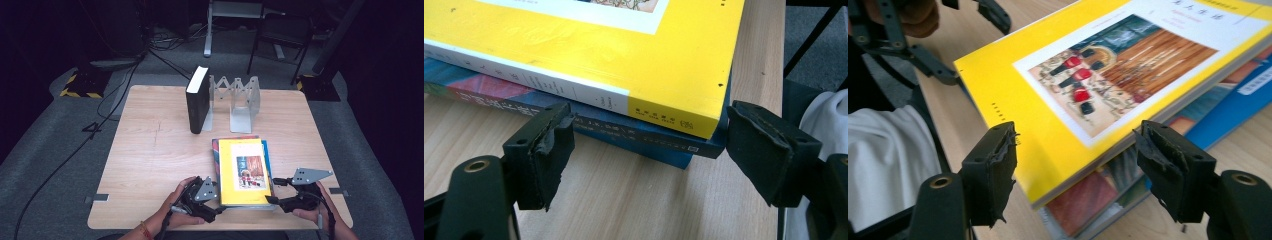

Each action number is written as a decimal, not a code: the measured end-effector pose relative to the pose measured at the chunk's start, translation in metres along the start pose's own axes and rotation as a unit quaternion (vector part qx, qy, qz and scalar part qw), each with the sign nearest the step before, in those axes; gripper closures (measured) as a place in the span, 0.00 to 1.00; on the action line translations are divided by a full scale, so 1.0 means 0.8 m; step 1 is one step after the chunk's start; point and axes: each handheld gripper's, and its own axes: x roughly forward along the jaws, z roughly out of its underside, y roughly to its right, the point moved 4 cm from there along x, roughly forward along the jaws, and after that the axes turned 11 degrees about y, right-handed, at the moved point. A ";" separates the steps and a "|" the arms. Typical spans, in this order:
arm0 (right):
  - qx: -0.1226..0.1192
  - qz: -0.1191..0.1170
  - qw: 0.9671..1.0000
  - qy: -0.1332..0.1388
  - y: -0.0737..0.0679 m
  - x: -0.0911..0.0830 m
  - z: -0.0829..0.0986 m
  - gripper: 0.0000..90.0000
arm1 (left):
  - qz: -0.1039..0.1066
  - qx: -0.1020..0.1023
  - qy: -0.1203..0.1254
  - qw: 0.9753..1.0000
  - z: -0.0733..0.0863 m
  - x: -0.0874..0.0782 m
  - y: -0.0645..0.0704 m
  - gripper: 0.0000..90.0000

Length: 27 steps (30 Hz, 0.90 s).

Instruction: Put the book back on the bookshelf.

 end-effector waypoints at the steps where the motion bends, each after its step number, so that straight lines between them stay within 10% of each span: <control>1: -0.004 0.004 1.000 0.001 0.003 0.003 -0.003 0.36 | 0.001 0.000 0.001 1.000 0.000 -0.001 -0.001 0.22; 16: 0.014 0.000 0.999 -0.041 0.037 0.055 -0.011 0.27 | -0.044 -0.032 0.021 0.998 0.012 -0.032 -0.049 0.24; 20: 0.024 0.001 0.999 -0.048 0.046 0.061 -0.013 0.23 | -0.089 -0.043 0.012 0.995 0.014 -0.024 -0.077 0.25; 27: 0.040 -0.008 0.998 -0.054 0.051 0.063 -0.012 0.23 | -0.097 -0.041 0.004 0.994 0.011 -0.004 -0.096 0.26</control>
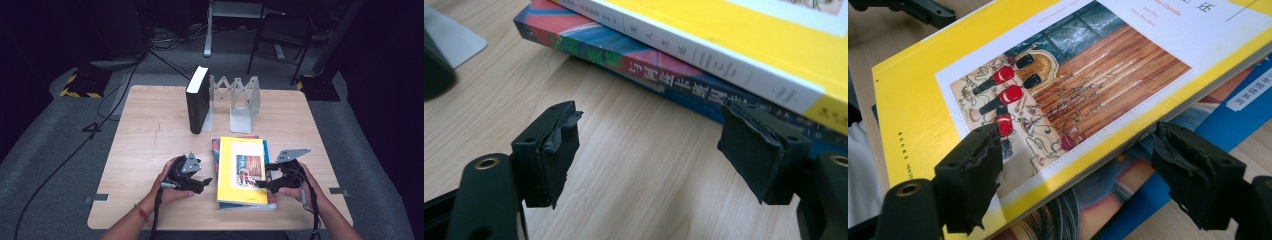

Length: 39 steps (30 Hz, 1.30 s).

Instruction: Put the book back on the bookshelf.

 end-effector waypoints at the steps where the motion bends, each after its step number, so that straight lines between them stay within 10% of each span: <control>1: 0.006 -0.004 1.000 -0.002 0.001 0.001 0.000 0.22 | 0.001 0.002 0.001 1.000 -0.001 0.002 -0.001 0.27; 31: -0.029 -0.024 0.999 -0.036 -0.019 0.020 -0.017 0.26 | 0.005 0.002 -0.017 1.000 0.008 0.028 -0.015 0.42; 39: -0.060 -0.045 0.997 0.021 -0.027 0.014 -0.024 0.62 | 0.011 -0.019 -0.010 1.000 0.010 0.027 -0.019 0.55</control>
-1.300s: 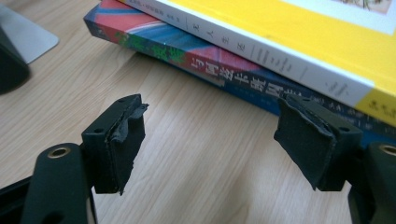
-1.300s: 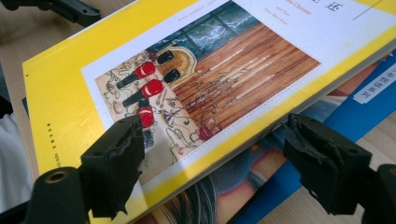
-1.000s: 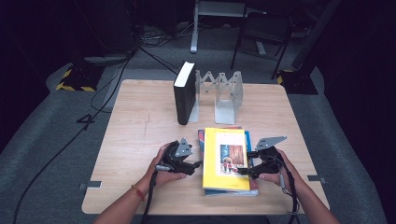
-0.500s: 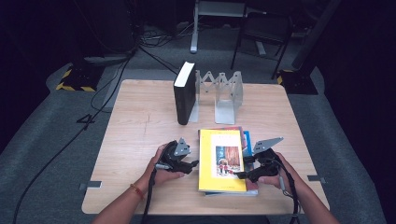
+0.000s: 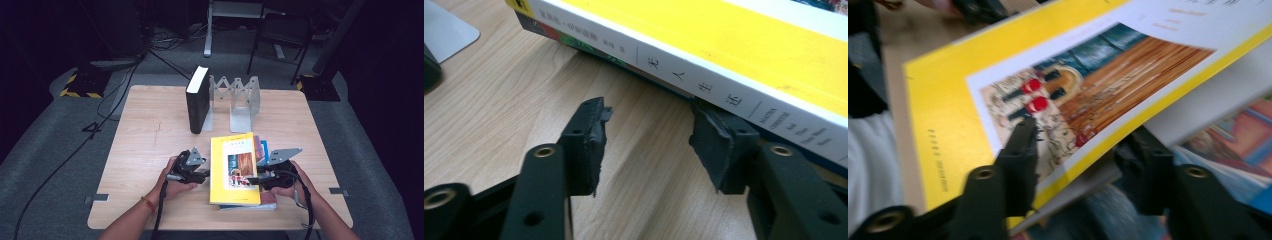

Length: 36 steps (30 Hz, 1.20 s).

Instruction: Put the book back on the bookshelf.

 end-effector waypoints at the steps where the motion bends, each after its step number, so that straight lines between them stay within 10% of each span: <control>1: -0.005 0.002 1.000 -0.003 -0.001 0.002 0.000 0.63 | 0.004 -0.004 0.000 1.000 0.001 0.000 0.000 0.56; 15: -0.048 -0.014 0.998 0.048 -0.007 -0.003 -0.006 0.88 | -0.008 -0.022 0.015 1.000 -0.012 0.016 -0.023 0.64; 21: -0.071 -0.016 0.995 0.064 -0.011 -0.005 -0.010 0.90 | 0.007 -0.021 0.041 0.999 -0.025 0.012 -0.031 0.88; 36: -0.122 0.049 0.984 0.122 0.004 -0.023 -0.031 0.97 | -0.014 0.027 0.094 0.995 -0.087 -0.013 -0.036 0.98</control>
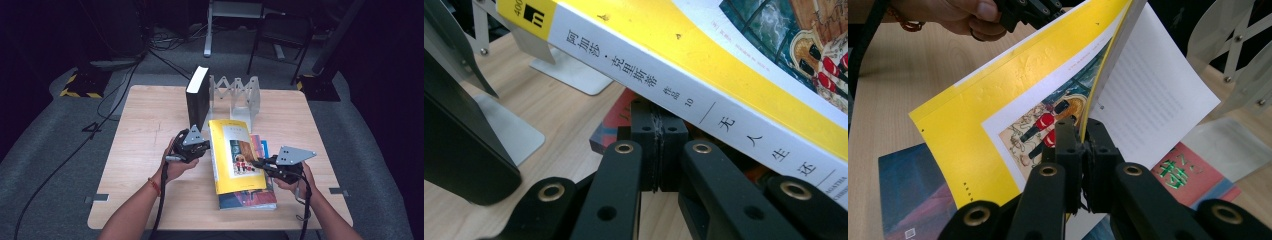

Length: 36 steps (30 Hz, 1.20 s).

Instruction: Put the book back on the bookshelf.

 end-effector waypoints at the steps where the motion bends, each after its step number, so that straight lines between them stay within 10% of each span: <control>1: -0.004 0.001 1.000 0.002 0.000 -0.001 -0.001 0.97 | -0.001 0.001 0.002 1.000 -0.004 0.000 -0.001 0.98; 14: -0.025 0.004 0.999 0.038 -0.007 -0.014 -0.003 0.98 | -0.008 -0.018 0.043 0.999 -0.045 0.001 -0.018 0.96; 25: -0.040 0.057 0.997 0.034 -0.001 -0.011 -0.004 0.98 | -0.018 0.024 0.053 0.998 -0.106 -0.005 -0.008 0.97; 36: -0.070 0.057 0.995 0.042 -0.021 -0.021 0.005 0.98 | 0.015 0.031 0.077 0.996 -0.100 -0.035 0.015 0.89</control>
